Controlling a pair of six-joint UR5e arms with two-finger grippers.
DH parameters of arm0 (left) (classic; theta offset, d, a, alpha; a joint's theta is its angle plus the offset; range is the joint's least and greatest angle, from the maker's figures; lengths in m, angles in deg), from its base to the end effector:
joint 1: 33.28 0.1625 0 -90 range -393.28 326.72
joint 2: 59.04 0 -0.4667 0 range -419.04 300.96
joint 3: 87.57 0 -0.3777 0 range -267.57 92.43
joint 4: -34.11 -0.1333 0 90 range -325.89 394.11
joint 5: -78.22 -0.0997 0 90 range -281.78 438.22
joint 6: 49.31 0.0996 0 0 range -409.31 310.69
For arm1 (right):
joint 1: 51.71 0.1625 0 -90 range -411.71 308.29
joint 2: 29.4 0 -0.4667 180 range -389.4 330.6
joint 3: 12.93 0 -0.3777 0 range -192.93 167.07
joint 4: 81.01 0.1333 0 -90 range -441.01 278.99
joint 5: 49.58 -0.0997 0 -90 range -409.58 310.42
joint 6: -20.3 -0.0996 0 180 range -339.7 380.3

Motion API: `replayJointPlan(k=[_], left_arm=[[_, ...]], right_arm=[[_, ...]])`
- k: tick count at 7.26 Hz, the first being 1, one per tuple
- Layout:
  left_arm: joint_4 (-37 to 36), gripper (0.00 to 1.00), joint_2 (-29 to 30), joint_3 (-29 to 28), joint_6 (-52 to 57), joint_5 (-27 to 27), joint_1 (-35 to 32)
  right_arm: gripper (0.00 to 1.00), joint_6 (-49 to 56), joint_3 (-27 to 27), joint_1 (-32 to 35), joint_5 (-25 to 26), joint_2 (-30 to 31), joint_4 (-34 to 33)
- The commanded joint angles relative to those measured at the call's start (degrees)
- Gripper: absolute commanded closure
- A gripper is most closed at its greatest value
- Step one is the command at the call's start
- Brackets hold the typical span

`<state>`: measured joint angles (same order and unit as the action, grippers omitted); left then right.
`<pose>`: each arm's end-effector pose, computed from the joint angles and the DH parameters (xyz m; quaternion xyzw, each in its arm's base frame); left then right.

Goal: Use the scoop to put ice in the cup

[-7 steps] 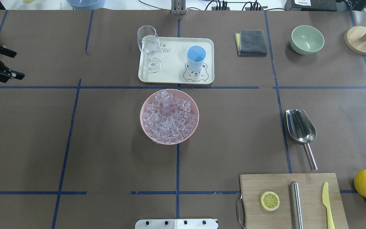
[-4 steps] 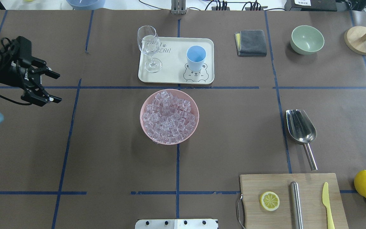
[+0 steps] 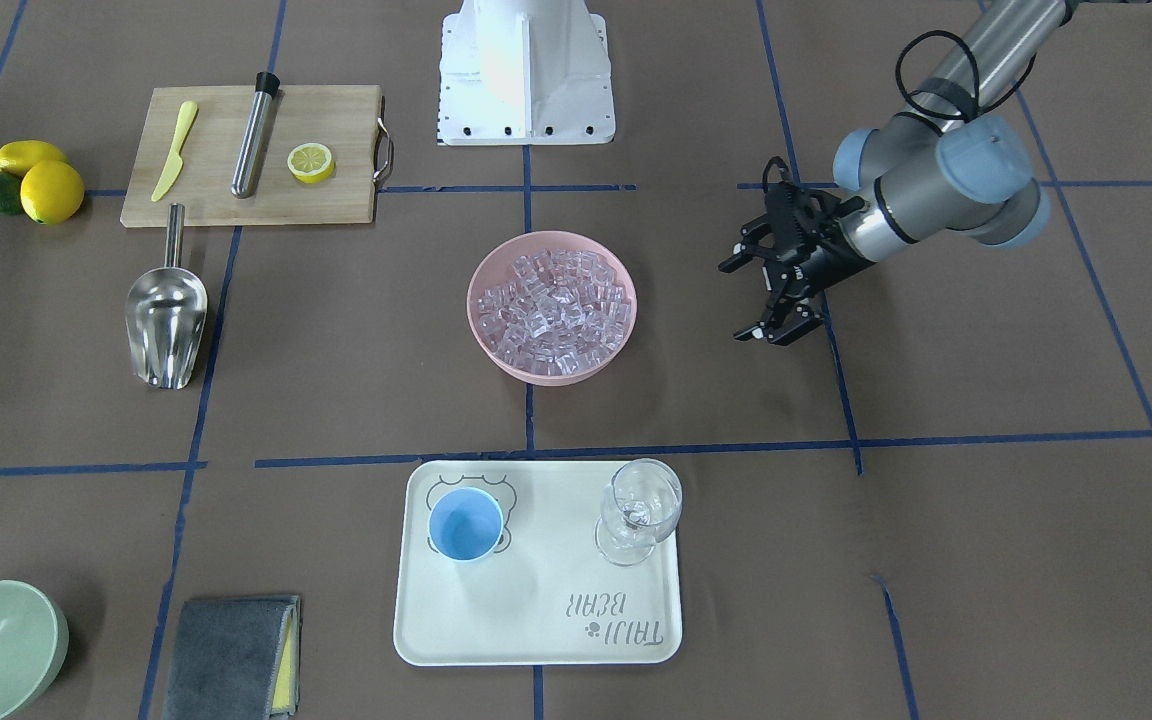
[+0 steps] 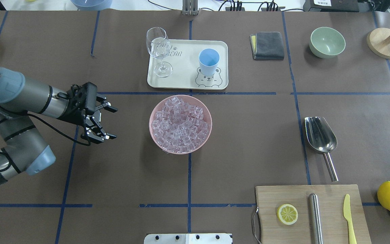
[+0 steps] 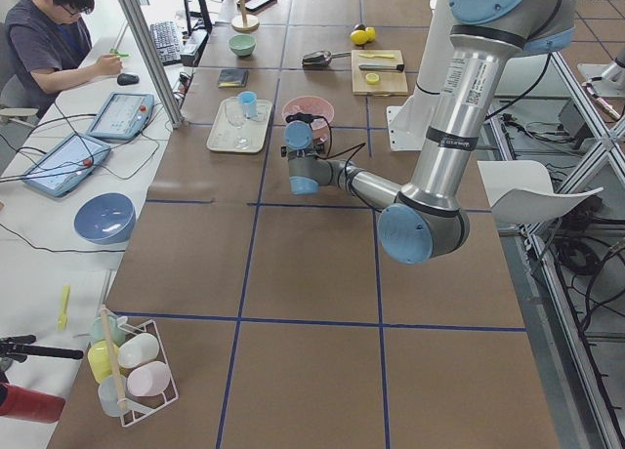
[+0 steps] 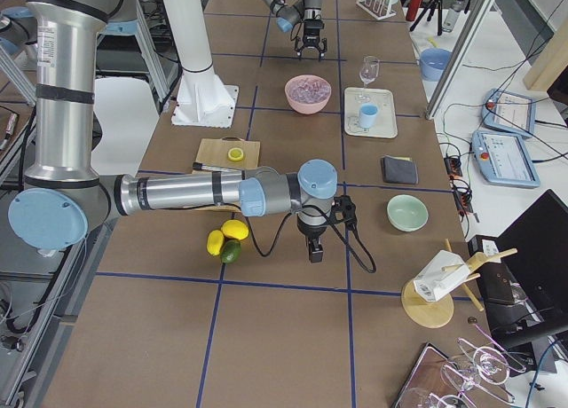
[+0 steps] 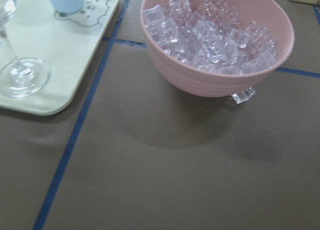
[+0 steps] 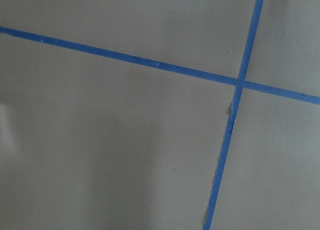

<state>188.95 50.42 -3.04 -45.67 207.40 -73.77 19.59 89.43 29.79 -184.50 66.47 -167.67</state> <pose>0.4236 -0.4542 0.4284 0.4500 0.4717 0.5160 0.5557 -0.0024 -0.4423 0.6365 0.0484 -0.3858 -0.0952 0.9164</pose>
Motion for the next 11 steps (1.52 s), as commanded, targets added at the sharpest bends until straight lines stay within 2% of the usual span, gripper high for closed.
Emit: replayJointPlan(k=[1, 4, 6, 7, 8, 10, 11], left_arm=[[1.34, 0.0, 5.13, -4.36, -0.29, -1.3, 2.25], [5.71, 0.0, 8.84, -10.07, -0.56, -1.39, 4.36], [7.67, 0.0, 9.1, -10.7, -0.65, -7.33, 6.64], [7.85, 0.0, 9.11, -10.7, -0.73, -7.8, 6.74], [7.85, 0.0, 9.11, -10.7, -0.73, -7.8, 6.74], [8.55, 0.0, 9.02, -10.7, -0.73, -7.8, 6.74], [8.55, 0.0, 9.02, -10.61, -0.73, -7.8, 6.74]], right_arm=[[0.0, -3.83, 1.69, -1.94, 0.0, -0.33, 0.0], [0.0, -17.87, 9.15, -9.05, 0.52, -0.33, 0.0], [0.0, -26.92, 13.02, -13.61, 1.92, -0.33, 0.09], [0.0, -32.28, 15.39, -17.29, 5.41, -0.24, 0.09], [0.0, -38.86, 16.72, -20.55, 6.49, -0.07, 2.44], [0.0, -49.78, 16.73, -27.58, 8.59, 5.62, 15.67], [0.0, -52.95, 16.99, -31.79, 11.66, 5.91, 16.69]])
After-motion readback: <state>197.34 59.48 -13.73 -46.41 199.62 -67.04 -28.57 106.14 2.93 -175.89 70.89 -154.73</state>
